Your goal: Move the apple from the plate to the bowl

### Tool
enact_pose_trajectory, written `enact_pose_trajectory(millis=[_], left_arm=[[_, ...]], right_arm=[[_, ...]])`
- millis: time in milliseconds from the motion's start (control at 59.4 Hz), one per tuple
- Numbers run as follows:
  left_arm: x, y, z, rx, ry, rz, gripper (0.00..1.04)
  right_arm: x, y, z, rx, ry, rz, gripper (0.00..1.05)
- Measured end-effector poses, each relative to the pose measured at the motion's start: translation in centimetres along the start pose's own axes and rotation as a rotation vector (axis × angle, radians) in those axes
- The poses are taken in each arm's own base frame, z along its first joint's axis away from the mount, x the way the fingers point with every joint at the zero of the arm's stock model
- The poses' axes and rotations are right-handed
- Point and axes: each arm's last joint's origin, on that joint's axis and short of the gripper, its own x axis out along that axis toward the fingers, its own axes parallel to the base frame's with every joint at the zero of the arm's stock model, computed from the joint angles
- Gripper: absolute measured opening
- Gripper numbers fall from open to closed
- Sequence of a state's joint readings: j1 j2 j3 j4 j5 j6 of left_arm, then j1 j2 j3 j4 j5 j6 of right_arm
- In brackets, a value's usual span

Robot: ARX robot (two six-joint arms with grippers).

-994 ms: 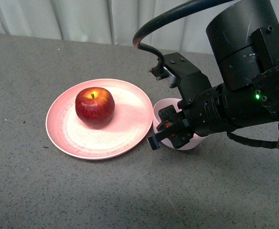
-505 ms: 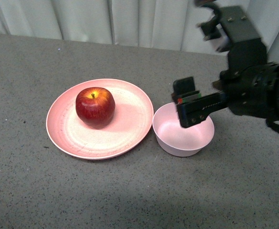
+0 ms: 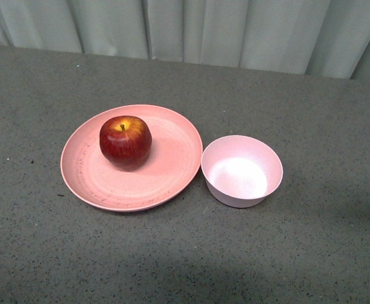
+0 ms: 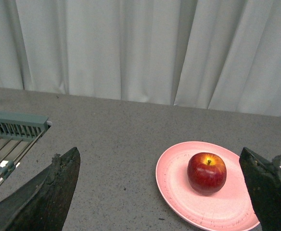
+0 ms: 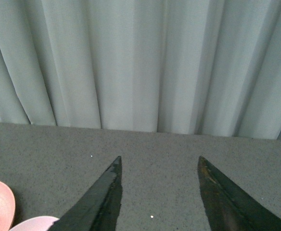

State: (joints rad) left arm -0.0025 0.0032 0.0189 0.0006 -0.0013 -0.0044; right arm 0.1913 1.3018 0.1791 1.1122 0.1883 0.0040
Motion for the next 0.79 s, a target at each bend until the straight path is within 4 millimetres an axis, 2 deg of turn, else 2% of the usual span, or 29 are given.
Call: enact_pose_trajectory(millis=[118, 219, 556, 792], left_arm=[[0.0, 0.0, 0.0, 0.0, 0.0, 0.0, 0.98], [0.0, 0.0, 0.0, 0.0, 0.0, 0.0, 0.98], [0.0, 0.0, 0.0, 0.0, 0.0, 0.0, 0.98], [0.0, 0.0, 0.0, 0.0, 0.0, 0.0, 0.98]], right_arm=[[-1.7, -1.0, -0.2, -0.001, 0.01, -0.002, 0.17], [-2.8, -1.5, -0.1, -0.004, 0.006, 0.004, 0.01], [-5.5, -3.3, -0.1, -0.002, 0.006, -0.003, 0.01], [-6.6, -3.3, 0.1, -0.002, -0.001, -0.002, 0.01]])
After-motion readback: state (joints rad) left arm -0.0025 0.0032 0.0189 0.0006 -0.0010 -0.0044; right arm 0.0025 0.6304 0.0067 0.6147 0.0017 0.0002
